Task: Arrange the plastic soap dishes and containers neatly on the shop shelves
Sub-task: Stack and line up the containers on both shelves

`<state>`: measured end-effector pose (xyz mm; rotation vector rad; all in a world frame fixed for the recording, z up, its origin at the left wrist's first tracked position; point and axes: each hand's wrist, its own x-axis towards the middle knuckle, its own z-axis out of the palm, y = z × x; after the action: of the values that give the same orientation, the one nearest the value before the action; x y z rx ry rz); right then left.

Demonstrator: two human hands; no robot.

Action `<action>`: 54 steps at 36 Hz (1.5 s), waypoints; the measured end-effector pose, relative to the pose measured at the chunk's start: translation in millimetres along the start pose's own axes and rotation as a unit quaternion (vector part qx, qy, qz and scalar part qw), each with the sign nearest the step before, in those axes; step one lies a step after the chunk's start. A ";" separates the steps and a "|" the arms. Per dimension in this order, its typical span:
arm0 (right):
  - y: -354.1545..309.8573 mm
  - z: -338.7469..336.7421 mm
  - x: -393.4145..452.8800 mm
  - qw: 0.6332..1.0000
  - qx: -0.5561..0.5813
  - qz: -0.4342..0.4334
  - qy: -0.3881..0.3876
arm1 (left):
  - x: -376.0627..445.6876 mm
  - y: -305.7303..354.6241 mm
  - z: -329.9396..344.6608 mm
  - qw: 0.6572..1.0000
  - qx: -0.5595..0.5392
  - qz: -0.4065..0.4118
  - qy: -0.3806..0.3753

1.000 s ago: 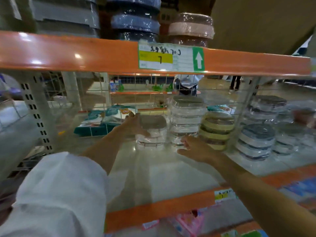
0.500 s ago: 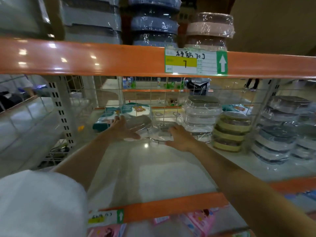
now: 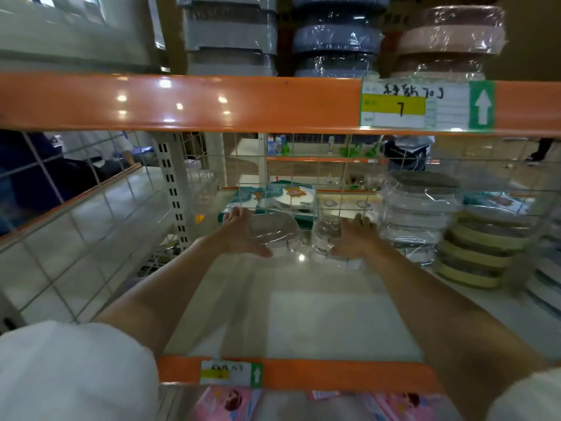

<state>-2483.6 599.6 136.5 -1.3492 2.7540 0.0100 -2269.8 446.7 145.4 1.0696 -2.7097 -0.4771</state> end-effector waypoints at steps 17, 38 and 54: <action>-8.5 -6.6 -28.9 0.998 0.037 -0.032 -0.040 | -34.1 16.6 -20.9 0.999 0.034 0.019 -0.020; 62.9 -17.0 -163.9 0.991 0.021 -0.090 -0.096 | -149.1 92.2 -12.1 0.996 0.054 -0.018 -0.064; 102.1 -33.2 -255.8 0.992 0.033 -0.116 -0.044 | -238.6 148.3 -10.7 0.996 0.087 -0.002 -0.022</action>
<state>-2410.1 862.7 184.7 -1.5996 2.4877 -0.0326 -2187.7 710.9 195.4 1.1195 -2.8311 -0.2715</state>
